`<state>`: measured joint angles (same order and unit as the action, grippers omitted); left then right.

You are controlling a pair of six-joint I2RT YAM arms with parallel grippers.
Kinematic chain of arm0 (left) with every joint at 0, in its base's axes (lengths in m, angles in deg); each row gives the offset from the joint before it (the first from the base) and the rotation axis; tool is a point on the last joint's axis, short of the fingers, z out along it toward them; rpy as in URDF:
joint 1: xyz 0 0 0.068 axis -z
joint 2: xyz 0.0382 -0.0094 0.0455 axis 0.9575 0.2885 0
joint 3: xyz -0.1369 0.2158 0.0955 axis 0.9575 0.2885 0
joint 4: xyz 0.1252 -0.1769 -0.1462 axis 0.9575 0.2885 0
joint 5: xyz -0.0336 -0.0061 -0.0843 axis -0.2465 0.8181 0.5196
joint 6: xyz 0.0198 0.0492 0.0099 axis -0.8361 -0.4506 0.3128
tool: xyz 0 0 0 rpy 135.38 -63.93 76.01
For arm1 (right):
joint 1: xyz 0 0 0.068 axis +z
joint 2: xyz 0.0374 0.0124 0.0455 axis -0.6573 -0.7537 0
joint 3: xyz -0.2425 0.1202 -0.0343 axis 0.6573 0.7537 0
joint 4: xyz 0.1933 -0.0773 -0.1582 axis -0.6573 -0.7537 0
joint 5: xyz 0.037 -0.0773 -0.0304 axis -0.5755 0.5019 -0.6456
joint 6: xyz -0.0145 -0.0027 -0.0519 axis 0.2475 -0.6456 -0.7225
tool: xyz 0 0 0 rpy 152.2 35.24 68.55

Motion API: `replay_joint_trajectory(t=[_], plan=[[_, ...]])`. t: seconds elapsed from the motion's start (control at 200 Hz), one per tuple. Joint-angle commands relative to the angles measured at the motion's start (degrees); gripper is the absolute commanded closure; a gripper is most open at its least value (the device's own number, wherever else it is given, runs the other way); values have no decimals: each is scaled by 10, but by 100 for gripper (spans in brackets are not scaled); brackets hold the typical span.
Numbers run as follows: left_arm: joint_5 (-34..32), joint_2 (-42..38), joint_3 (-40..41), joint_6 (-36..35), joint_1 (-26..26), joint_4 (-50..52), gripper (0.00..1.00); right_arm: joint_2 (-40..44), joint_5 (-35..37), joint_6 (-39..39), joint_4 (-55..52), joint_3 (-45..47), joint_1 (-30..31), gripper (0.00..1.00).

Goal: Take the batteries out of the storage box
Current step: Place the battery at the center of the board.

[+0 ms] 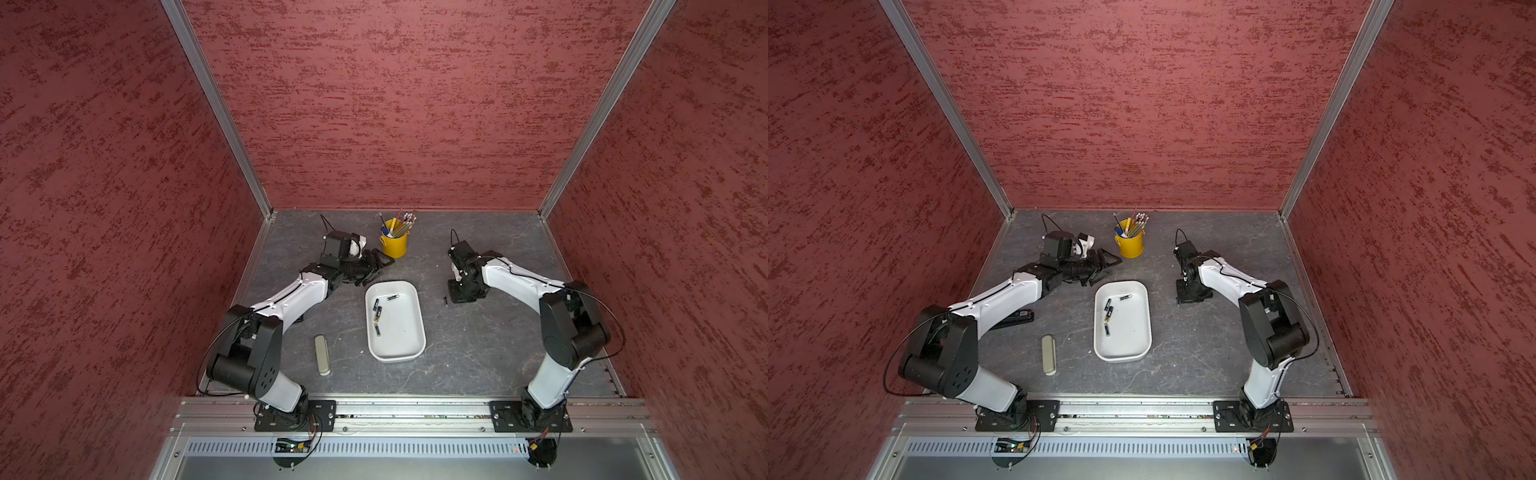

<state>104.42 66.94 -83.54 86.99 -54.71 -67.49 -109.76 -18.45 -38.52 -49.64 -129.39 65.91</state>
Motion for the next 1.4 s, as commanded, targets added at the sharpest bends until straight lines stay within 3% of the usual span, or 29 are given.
replay_joint_trajectory(t=[0.0,0.661,1.393], plan=[[0,6,7,2,3,-18,31,-12,4,-5,18,-10,7,88],[-3,-6,29,8,3,-28,31,-64,-5,-6,21,-20,9,83],[-18,-28,45,-9,-5,4,31,-53,-1,-3,10,-20,9,75]])
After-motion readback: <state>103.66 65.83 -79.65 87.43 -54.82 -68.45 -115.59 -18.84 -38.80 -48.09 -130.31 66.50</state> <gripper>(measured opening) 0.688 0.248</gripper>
